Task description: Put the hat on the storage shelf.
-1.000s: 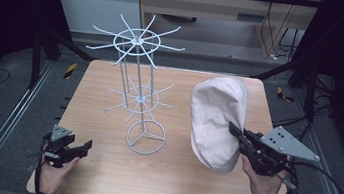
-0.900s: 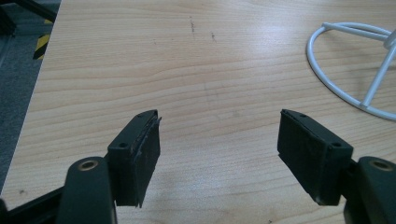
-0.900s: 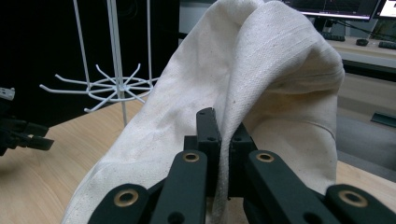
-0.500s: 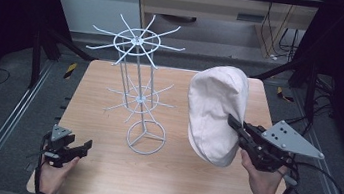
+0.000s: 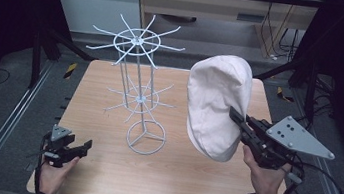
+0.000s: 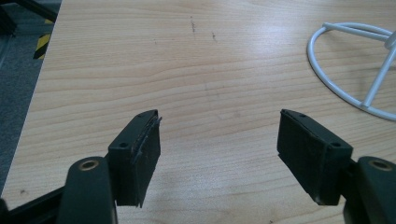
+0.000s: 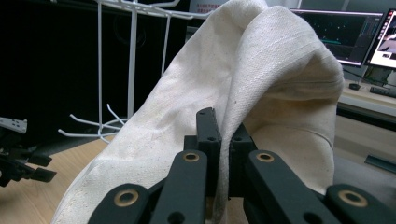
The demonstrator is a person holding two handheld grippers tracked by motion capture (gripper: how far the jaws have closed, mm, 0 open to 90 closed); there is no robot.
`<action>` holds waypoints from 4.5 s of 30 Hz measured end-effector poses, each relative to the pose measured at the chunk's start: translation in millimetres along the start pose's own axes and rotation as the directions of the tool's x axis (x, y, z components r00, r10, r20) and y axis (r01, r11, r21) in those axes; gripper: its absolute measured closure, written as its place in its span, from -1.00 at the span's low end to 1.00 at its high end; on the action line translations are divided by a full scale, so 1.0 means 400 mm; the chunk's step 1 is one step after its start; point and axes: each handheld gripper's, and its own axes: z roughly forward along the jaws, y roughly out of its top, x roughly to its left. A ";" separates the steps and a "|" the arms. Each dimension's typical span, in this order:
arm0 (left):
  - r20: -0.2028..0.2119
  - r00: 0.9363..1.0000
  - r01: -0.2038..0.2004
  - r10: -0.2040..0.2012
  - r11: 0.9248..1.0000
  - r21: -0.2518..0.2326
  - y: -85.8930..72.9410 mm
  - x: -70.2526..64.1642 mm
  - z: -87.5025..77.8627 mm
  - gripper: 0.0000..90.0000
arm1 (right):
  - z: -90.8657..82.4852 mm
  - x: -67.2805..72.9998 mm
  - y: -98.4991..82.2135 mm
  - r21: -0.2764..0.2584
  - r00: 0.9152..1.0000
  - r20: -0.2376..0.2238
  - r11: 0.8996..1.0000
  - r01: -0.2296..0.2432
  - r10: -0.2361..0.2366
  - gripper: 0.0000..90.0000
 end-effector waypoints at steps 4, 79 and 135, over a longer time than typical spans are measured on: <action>0.001 1.000 0.001 -0.001 1.000 -0.001 0.000 0.000 0.000 -0.33 | 0.002 0.003 0.027 -0.017 1.000 0.001 1.000 0.018 -0.018 0.96; 0.002 1.000 0.005 -0.005 1.000 0.006 -0.001 -0.004 0.006 -0.33 | 0.180 0.094 0.044 -0.028 0.983 -0.183 0.999 0.018 -0.023 0.96; 0.002 1.000 0.009 -0.009 1.000 0.002 0.000 0.000 0.001 -0.33 | 0.248 0.096 -0.085 0.135 0.987 -0.126 0.988 -0.081 0.098 -0.01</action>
